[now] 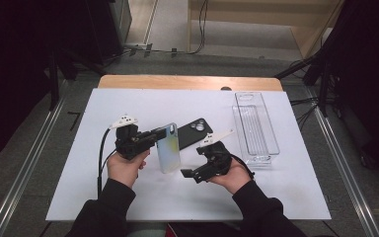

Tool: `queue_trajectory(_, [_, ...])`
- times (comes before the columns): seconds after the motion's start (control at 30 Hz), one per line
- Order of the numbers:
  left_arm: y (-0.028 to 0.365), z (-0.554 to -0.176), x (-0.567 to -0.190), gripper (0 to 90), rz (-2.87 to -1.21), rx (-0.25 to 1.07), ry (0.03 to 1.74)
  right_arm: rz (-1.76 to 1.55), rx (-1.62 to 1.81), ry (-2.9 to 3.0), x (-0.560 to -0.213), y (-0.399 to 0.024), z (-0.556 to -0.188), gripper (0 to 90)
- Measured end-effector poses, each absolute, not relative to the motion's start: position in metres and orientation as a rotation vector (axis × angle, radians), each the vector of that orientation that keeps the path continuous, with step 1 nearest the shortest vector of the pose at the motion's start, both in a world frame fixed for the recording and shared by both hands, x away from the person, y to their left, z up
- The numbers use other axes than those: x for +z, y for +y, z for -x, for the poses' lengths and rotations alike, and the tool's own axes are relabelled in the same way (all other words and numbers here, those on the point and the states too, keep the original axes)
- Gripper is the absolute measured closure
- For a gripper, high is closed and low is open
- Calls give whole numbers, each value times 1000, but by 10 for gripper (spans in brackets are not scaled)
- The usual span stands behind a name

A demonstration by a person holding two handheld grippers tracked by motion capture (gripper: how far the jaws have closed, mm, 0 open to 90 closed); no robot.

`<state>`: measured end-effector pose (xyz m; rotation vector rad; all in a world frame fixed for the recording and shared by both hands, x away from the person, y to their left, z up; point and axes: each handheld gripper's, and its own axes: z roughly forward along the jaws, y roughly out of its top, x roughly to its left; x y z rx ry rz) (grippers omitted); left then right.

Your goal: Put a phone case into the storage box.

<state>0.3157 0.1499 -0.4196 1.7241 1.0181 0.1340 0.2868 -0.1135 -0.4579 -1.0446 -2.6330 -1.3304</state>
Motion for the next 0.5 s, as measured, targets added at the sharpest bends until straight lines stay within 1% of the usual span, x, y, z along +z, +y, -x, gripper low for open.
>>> queue_trajectory(0.23, [149, -307, -420, 808, -1673, 173, 1018, 1100, -1371, -2633, -453, -110, -286, 0])
queue_trajectory(0.4, [146, -299, -420, 808, -1655, 238, 1011, 1138, -1399, -2637, -451, -106, -284, 0])
queue_trajectory(0.5, [144, -296, -420, 808, -1636, 243, 1014, 1162, -1418, -2635, -449, -104, -282, 0])
